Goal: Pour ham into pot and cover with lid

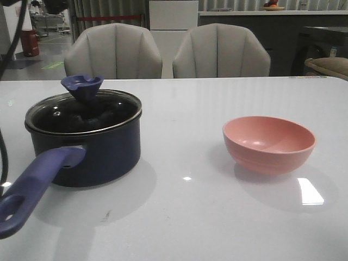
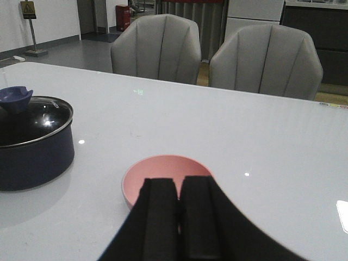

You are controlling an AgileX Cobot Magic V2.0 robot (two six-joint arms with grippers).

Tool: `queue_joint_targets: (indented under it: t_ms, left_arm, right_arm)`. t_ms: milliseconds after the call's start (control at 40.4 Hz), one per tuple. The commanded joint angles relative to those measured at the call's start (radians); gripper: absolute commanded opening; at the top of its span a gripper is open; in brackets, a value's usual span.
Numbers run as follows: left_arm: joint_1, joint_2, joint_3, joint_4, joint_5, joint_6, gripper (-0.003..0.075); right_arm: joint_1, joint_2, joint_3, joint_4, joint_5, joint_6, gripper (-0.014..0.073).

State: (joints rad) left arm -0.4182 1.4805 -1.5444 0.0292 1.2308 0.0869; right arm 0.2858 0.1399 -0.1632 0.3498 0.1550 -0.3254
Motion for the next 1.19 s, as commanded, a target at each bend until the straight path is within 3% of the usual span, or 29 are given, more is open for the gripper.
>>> queue_joint_targets:
  t_ms: [0, 223, 471, 669, 818, 991, 1164]
  left_arm:
    - [-0.007, -0.141, 0.083, 0.006, -0.108, -0.002, 0.0571]
    - [-0.007, -0.411, 0.355, -0.004, -0.292, -0.002, 0.0571]
    - [-0.007, -0.766, 0.672, -0.045, -0.584, -0.002, 0.0571]
    - [-0.007, -1.05, 0.873, -0.059, -0.656, -0.002, 0.0559]
    - [-0.007, -1.244, 0.978, -0.083, -0.677, -0.002, 0.0426]
    - [-0.007, -1.433, 1.06, -0.076, -0.698, -0.002, 0.0103]
    - [-0.007, -1.501, 1.092, -0.081, -0.715, -0.002, 0.0113]
  right_arm:
    - [-0.002, 0.007, -0.029, 0.007, -0.077, -0.008, 0.0146]
    - [-0.002, 0.007, -0.029, 0.007, -0.077, -0.008, 0.0146]
    - [-0.002, 0.007, -0.029, 0.007, -0.077, -0.008, 0.0146]
    - [-0.002, 0.007, -0.029, 0.007, -0.077, -0.008, 0.0146]
    - [-0.002, 0.007, -0.029, 0.007, -0.077, -0.008, 0.0146]
    - [-0.002, 0.007, -0.029, 0.007, -0.077, -0.008, 0.0146]
    - [-0.002, 0.007, -0.029, 0.007, -0.077, -0.008, 0.0146]
